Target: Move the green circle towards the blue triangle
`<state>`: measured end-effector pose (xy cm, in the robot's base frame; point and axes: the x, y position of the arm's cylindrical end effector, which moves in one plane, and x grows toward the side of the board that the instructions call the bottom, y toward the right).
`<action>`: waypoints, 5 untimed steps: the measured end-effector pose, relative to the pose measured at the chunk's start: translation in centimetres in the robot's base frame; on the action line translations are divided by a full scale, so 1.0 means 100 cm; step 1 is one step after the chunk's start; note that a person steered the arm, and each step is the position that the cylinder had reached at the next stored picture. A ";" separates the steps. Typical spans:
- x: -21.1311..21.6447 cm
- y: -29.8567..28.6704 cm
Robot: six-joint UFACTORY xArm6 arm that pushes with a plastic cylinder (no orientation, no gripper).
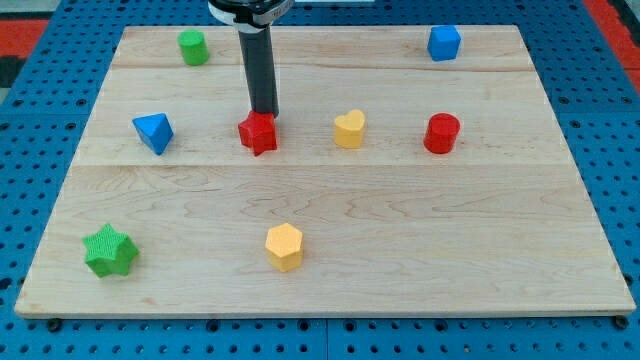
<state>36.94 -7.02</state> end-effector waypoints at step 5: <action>-0.172 -0.018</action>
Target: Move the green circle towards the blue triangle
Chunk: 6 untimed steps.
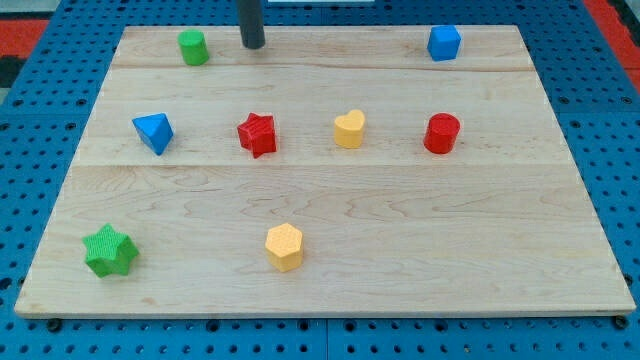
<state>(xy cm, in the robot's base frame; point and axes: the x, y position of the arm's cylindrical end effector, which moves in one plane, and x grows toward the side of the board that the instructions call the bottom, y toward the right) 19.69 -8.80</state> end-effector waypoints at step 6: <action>0.071 -0.096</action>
